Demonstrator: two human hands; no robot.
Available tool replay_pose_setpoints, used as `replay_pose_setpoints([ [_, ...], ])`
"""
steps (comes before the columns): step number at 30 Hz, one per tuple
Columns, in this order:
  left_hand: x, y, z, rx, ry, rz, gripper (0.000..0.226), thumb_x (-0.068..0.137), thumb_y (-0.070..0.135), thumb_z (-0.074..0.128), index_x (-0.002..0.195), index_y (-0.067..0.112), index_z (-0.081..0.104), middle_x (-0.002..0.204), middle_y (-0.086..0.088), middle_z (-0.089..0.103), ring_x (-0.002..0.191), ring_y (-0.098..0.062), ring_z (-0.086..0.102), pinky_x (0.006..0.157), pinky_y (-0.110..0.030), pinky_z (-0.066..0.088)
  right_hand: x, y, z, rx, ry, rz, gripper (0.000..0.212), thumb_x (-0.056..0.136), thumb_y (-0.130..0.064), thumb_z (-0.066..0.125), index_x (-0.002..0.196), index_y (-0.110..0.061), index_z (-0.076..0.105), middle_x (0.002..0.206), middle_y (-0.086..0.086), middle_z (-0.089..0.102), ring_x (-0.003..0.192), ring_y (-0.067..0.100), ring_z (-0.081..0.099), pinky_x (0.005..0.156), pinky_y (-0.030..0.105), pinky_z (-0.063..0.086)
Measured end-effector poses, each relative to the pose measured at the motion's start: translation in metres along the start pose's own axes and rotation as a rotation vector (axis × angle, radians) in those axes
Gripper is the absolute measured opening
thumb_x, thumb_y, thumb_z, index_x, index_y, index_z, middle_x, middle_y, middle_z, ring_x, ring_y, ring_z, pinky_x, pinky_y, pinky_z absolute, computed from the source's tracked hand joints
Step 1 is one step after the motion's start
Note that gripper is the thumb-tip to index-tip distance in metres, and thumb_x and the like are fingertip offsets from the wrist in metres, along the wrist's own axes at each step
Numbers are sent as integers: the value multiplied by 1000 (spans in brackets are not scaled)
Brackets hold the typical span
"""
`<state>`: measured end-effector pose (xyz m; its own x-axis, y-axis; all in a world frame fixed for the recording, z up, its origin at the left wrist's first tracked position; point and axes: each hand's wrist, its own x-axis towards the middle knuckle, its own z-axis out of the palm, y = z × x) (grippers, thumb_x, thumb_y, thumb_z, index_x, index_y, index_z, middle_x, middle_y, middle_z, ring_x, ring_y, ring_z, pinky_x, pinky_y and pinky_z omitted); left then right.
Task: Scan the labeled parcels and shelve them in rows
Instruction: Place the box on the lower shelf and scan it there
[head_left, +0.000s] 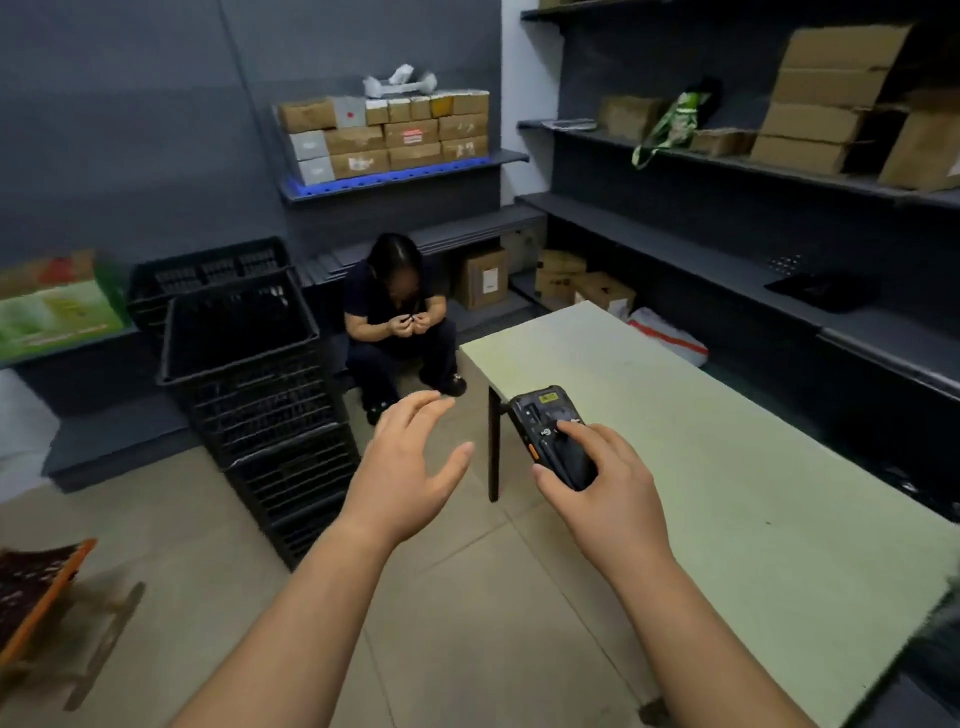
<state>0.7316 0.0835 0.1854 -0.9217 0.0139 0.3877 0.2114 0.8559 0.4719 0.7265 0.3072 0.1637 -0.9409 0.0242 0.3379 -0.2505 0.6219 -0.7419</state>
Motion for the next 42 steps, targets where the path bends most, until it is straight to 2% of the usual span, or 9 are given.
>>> replay_pose_setpoints([
  [8,207,-73,105,-102,-136,112,55,93,49,56,143,28,43,147,15,34,138,-2,23,112,-23,18,174,74,75,-110,118,175,56,74,-56,67,126,-39,59,125,-15,56,115,11,54,95,34,49],
  [12,300,-100,146,-146,-207,183,53,93,48,57,139,24,48,145,12,39,137,-7,28,115,-29,25,248,92,105,-168,150,241,56,76,-56,65,129,-39,57,126,-14,54,114,12,52,94,34,48],
  [17,393,-133,194,-208,-293,274,51,92,46,60,135,20,54,141,7,45,133,-8,33,112,-24,23,314,116,151,-225,164,378,54,80,-52,68,131,-38,57,129,-13,52,117,13,50,93,28,45],
  [20,445,-163,233,-214,-396,317,59,88,58,50,133,20,55,141,8,46,133,-11,37,109,-22,22,349,138,190,-245,175,491,55,81,-50,68,133,-37,56,131,-12,51,117,14,51,92,28,46],
  [24,493,-202,280,-262,-513,327,53,90,52,55,133,21,55,143,11,43,135,-11,37,112,-28,28,386,168,245,-281,197,592,53,78,-42,72,128,-27,63,121,-3,59,103,25,59,86,33,49],
  [27,523,-234,311,-253,-591,312,48,93,40,60,137,22,52,146,11,39,135,-9,34,110,-24,25,414,192,288,-293,171,678,54,78,-41,72,129,-25,63,121,1,60,99,28,60,86,39,51],
  [33,559,-295,359,-197,-697,293,53,92,48,54,137,20,51,147,7,39,136,-9,31,108,-20,21,450,235,357,-344,113,781,55,76,-42,70,127,-23,63,121,7,60,98,33,61,84,44,51],
  [37,567,-320,387,-200,-730,277,62,86,56,47,134,17,54,144,3,43,133,-11,33,107,-13,19,460,261,381,-434,110,797,54,77,-42,70,126,-23,63,123,9,60,102,34,59,84,43,44],
  [42,561,-340,411,-224,-780,264,64,85,56,45,132,14,56,141,-2,46,133,-18,38,110,-21,24,459,282,400,-510,102,801,55,75,-42,75,125,-24,63,126,9,58,108,34,54,87,45,42],
])
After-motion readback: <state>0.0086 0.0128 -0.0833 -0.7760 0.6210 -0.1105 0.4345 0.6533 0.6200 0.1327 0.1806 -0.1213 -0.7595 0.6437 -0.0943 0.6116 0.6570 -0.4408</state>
